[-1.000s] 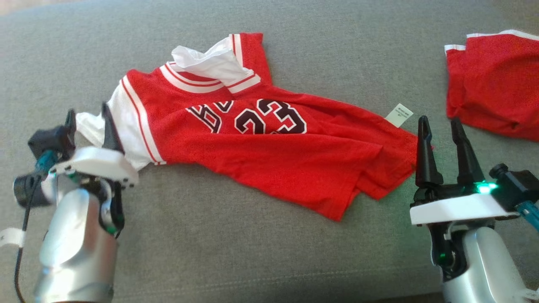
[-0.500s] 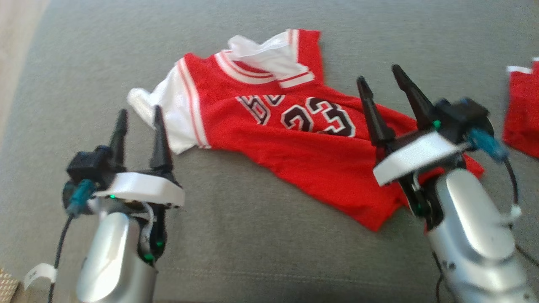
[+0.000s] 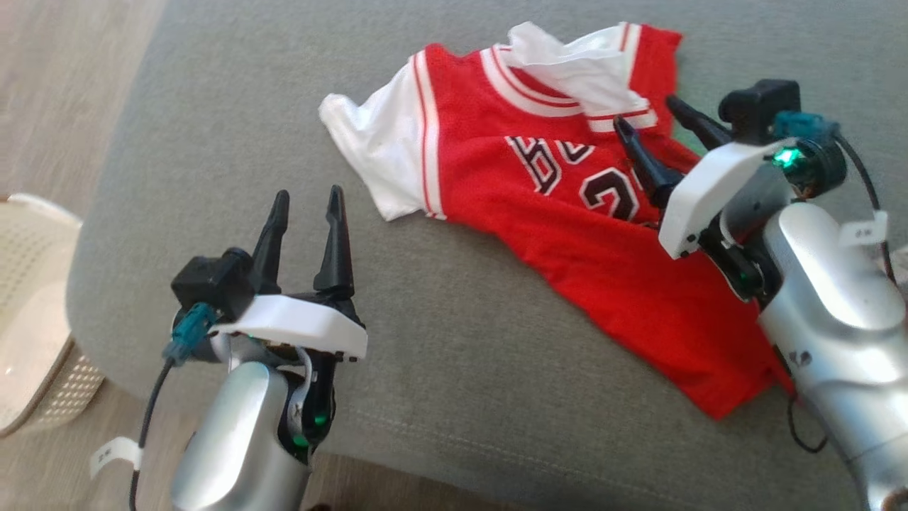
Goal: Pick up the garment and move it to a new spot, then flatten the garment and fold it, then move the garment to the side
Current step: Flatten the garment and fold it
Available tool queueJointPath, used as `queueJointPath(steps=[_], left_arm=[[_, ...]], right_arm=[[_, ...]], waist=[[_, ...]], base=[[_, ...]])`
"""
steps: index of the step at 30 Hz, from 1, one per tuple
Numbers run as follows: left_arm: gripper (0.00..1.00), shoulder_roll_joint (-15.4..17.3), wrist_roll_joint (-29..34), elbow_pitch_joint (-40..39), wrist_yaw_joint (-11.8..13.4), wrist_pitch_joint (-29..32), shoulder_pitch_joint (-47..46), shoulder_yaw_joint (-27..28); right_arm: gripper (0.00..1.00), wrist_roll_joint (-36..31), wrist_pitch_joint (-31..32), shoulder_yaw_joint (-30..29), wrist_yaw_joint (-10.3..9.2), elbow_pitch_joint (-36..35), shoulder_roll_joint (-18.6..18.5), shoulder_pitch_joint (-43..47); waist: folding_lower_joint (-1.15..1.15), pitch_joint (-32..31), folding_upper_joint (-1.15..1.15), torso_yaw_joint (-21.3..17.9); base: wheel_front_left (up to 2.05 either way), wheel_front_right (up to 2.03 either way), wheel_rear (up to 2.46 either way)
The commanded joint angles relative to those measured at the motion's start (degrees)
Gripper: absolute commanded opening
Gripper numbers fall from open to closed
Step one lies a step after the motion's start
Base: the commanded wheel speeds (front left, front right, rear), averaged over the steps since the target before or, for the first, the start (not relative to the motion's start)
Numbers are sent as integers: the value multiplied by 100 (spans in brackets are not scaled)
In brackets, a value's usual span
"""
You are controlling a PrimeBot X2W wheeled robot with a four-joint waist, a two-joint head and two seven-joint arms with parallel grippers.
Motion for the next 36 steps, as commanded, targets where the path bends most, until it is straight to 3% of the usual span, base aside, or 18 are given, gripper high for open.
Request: queueJointPath(steps=[1, 3, 4, 5, 12, 20, 25, 28, 29, 30, 31, 36], left_arm=[[100, 75, -31, -189, 32, -44, -164, 122], [100, 75, -67, -181, 55, -44, -165, 93], [100, 75, -83, -184, 68, -44, -165, 81], [100, 75, -96, -190, 77, -44, -166, 68], [100, 75, -196, -230, 114, -44, -202, -84], [100, 74, -410, -338, 147, -45, -254, -417], [100, 74, -486, -351, 127, -45, -265, -613], [100, 74, -545, -382, 141, -45, -285, -683], [100, 74, -554, -387, 150, -45, -293, -690], [100, 74, -562, -392, 160, -45, -302, -693], [100, 74, -567, -395, 170, -45, -310, -693], [100, 74, -526, -387, 187, -45, -345, -624]], right_arm=[[100, 135, 49, 144, 20, -85, -12, -179], [100, 236, 154, 327, 20, 108, -121, -318], [38, 274, 219, 423, 20, 200, -171, -375], [0, 296, 249, 515, 20, 264, -227, -436], [0, 54, 19, 385, 20, 770, -758, -1151], [0, -814, -307, 532, 20, 1160, -1586, -2538], [0, -1262, -600, 721, 20, 1572, -1720, -3303], [0, -1443, -829, 839, 20, 2016, -1580, -3673], [10, -1472, -829, 900, 20, 2133, -1515, -3709], [63, -1519, -828, 966, 20, 2249, -1463, -3739], [100, -1537, -809, 1002, 20, 2379, -1406, -3759], [100, -1390, -975, 1065, 20, 2764, -1119, -3716]], waist=[[0, 105, 0, 140], [0, 133, 0, 192], [0, 143, 0, 212], [0, 154, 0, 231], [0, 207, 0, 369], [0, 337, 0, 650], [0, 468, 0, 810], [0, 561, 0, 872], [0, 579, 0, 871], [0, 595, 0, 865], [0, 608, 0, 848], [0, 600, 0, 674]], base=[[0, 0, 0], [0, 0, 0], [0, 0, 0], [0, 0, 0], [0, 0, 0], [0, 0, 0], [0, 0, 0], [0, 0, 0], [0, 0, 0], [0, 0, 0], [0, 0, 0], [0, 0, 0]])
